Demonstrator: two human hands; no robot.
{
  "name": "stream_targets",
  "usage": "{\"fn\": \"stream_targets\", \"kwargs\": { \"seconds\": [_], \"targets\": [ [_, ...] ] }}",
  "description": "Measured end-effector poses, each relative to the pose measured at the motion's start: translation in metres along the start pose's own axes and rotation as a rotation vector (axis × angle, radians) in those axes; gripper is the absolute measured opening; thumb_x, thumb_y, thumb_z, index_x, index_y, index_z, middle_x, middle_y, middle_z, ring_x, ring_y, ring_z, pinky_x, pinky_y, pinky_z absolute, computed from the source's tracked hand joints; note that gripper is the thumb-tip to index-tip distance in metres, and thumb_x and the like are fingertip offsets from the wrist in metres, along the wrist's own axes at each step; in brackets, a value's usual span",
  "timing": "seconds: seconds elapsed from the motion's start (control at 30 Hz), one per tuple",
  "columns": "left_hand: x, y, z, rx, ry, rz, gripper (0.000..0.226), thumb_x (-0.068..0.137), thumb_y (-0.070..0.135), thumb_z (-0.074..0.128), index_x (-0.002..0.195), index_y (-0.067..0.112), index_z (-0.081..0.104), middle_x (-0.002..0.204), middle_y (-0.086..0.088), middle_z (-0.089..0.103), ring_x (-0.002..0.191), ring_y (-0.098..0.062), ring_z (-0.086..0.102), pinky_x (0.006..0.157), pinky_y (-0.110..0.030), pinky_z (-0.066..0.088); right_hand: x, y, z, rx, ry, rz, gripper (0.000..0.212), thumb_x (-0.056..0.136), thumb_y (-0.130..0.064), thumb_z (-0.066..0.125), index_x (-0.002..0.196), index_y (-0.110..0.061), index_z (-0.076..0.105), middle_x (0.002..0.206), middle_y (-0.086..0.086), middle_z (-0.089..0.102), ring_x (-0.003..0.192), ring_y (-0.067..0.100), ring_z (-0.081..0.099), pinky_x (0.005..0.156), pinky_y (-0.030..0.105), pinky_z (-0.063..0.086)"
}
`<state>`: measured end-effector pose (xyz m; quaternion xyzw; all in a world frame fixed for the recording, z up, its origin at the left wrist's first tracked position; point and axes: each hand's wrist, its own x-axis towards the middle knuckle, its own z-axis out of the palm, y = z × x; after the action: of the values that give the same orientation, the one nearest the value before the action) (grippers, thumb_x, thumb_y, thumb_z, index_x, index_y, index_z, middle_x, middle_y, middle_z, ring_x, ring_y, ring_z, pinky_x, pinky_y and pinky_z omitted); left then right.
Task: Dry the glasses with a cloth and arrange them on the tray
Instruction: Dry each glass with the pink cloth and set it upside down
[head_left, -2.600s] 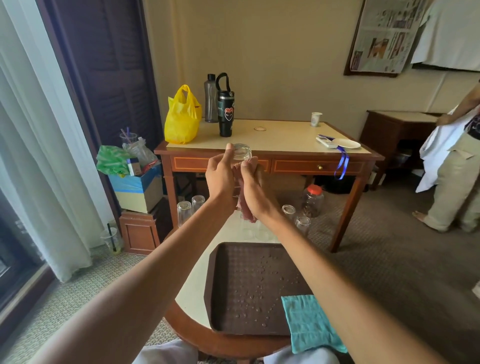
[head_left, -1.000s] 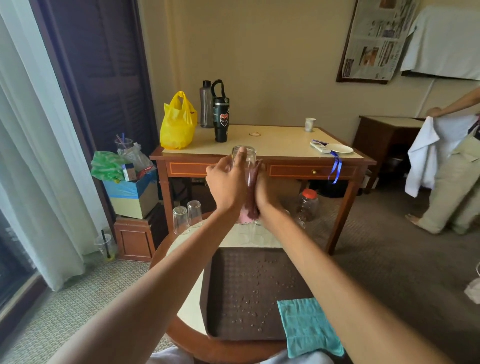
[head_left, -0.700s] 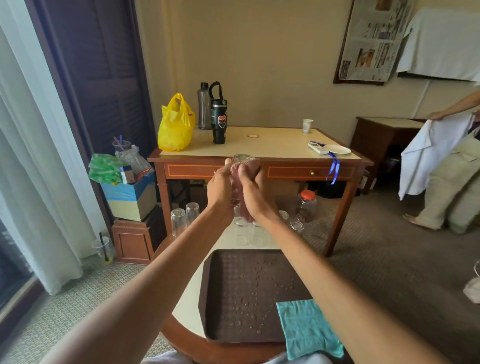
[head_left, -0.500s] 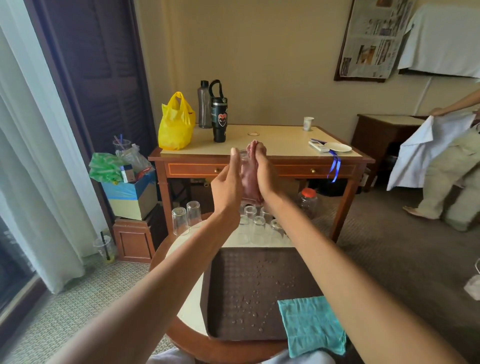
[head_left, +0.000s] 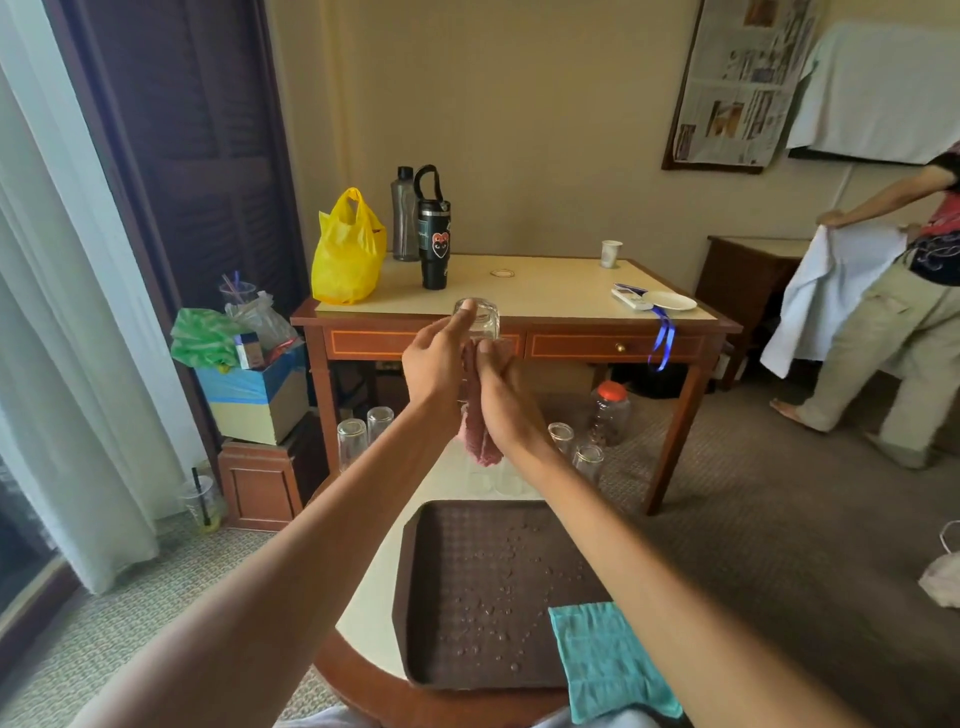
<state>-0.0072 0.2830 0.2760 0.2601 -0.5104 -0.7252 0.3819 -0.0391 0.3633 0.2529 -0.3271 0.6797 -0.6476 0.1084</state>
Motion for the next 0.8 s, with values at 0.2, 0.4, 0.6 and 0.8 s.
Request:
{"fn": "stream_targets", "kwargs": {
  "seconds": [0.2,0.4,0.6,0.8],
  "targets": [
    [-0.015,-0.006,0.008,-0.027,0.019,-0.077,0.031,0.099,0.052,0.06,0.089,0.024,0.071,0.092,-0.002,0.075,0.078,-0.013,0.072,0.063,-0.029,0.057,0.031,-0.004,-0.002,0.011,0.104,0.03,0.055,0.082,-0.076,0.049,0.105,-0.027,0.058,0.093,-0.001,0.07,0.085,0.018,0.071,0.08,0.046,0.06],
    [-0.029,-0.006,0.015,0.045,0.008,0.05,0.052,0.089,0.07,0.062,0.101,0.023,0.08,0.095,0.001,0.08,0.091,-0.016,0.076,0.08,-0.04,0.063,0.046,-0.034,-0.026,0.171,0.02,0.16,0.057,0.108,-0.047,0.026,0.087,-0.008,0.061,0.07,0.003,0.059,0.062,0.013,0.058,0.051,0.018,0.048],
    [-0.02,-0.001,0.012,0.064,0.104,0.144,0.066,0.069,0.075,0.075,0.104,0.019,0.076,0.1,-0.003,0.077,0.094,-0.017,0.075,0.089,-0.043,0.061,0.027,-0.029,-0.012,0.135,-0.013,0.265,0.066,0.102,-0.065,0.017,0.083,-0.024,0.066,0.097,0.013,0.071,0.098,0.03,0.068,0.091,0.038,0.056],
    [-0.01,0.004,-0.002,-0.019,0.131,0.022,0.039,0.092,0.052,0.07,0.11,0.018,0.064,0.104,-0.002,0.071,0.098,-0.018,0.069,0.08,-0.035,0.057,0.013,-0.005,0.003,-0.014,-0.035,-0.097,0.041,0.108,-0.042,0.032,0.089,-0.013,0.054,0.071,0.002,0.056,0.061,0.014,0.058,0.061,0.031,0.053]
  ]
}}
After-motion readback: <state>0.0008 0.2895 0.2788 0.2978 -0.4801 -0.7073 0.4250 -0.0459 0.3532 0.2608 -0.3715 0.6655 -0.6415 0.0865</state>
